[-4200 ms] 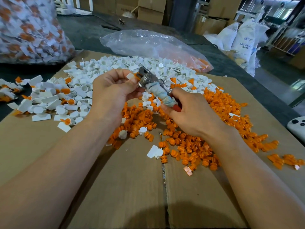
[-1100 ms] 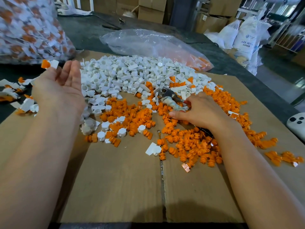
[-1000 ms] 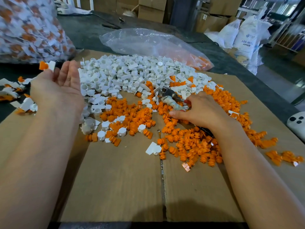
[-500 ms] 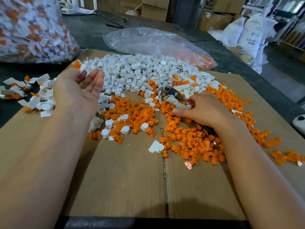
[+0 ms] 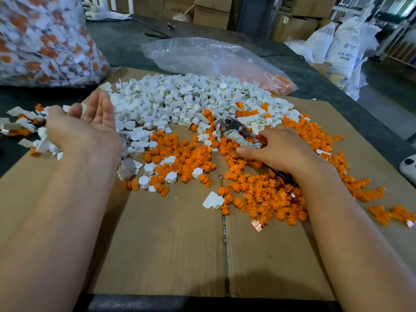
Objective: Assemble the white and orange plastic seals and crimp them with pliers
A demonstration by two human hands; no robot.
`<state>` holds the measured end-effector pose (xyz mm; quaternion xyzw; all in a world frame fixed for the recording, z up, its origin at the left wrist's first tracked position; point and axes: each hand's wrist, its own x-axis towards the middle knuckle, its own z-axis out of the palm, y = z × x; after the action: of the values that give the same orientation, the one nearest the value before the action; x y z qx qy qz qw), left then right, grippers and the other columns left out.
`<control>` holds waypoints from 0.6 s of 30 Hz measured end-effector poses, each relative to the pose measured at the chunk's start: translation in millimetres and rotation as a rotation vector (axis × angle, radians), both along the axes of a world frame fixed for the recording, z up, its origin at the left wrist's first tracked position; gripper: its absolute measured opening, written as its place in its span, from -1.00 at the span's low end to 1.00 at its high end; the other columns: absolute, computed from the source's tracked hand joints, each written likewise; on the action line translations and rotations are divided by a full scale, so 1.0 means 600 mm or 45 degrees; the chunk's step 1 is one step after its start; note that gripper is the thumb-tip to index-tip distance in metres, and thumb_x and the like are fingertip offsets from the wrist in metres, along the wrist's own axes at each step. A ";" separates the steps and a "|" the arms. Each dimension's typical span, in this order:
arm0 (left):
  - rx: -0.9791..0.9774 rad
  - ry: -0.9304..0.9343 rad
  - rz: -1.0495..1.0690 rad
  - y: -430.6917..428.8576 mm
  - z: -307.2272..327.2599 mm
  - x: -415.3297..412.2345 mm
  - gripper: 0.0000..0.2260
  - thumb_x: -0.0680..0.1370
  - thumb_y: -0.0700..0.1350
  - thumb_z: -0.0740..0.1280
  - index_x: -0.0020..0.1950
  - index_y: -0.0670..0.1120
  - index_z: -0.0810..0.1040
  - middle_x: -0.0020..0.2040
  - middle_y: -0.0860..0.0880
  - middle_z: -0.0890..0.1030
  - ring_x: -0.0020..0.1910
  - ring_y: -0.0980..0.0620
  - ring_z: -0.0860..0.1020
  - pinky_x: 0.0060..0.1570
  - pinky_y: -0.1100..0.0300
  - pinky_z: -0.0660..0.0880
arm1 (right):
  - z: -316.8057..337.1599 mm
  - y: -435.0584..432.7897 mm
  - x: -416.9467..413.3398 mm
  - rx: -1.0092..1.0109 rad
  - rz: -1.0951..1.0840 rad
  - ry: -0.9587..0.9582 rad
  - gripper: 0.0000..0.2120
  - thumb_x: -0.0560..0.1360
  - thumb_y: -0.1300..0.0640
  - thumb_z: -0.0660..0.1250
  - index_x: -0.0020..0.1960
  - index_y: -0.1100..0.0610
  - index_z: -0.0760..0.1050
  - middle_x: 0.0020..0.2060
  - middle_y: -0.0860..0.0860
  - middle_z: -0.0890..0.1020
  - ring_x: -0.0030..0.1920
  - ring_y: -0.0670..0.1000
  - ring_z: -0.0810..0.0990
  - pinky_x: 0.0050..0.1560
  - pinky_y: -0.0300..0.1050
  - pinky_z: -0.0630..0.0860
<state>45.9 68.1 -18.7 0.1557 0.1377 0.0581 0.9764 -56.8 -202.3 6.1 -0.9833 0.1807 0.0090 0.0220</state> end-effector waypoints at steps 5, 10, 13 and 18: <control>0.142 0.077 0.003 -0.025 0.034 -0.027 -0.73 0.63 -0.06 0.11 -0.19 -0.17 0.42 -0.43 -0.12 0.64 -0.36 -0.02 0.66 -0.36 0.27 0.54 | 0.002 0.001 -0.002 0.016 0.003 0.006 -0.20 0.31 -0.44 0.16 0.32 0.10 0.36 0.25 0.13 0.37 0.28 0.14 0.30 0.09 0.00 0.34; 0.696 0.014 -0.225 -0.055 0.040 -0.053 -0.81 0.61 -0.14 0.14 -0.16 -0.14 0.43 -0.44 -0.05 0.64 -0.38 0.05 0.65 -0.39 0.31 0.52 | 0.002 0.003 -0.002 0.033 0.003 -0.006 -0.21 0.31 -0.44 0.16 0.32 0.10 0.35 0.27 0.13 0.37 0.30 0.14 0.29 0.11 0.02 0.34; 0.969 -0.144 -0.321 -0.069 0.041 -0.064 -0.81 0.61 -0.15 0.14 -0.17 -0.14 0.43 -0.46 -0.03 0.62 -0.44 0.06 0.62 -0.48 0.32 0.48 | 0.007 0.002 -0.004 0.050 0.011 -0.023 -0.23 0.33 -0.42 0.16 0.33 0.10 0.35 0.29 0.13 0.36 0.31 0.14 0.29 0.11 0.02 0.33; 1.220 -0.315 -0.424 -0.081 0.038 -0.091 -0.73 0.63 -0.12 0.15 -0.23 -0.14 0.47 -0.45 -0.05 0.61 -0.47 0.04 0.59 -0.53 0.31 0.48 | 0.007 0.004 -0.005 0.099 0.031 -0.059 -0.24 0.35 -0.38 0.20 0.36 0.11 0.32 0.31 0.12 0.35 0.31 0.12 0.30 0.12 0.00 0.33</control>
<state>-8.7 19.8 4.0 0.5969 -0.0473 -0.0234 0.8005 -60.1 -199.8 10.1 -0.9837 0.1675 -0.0067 0.0645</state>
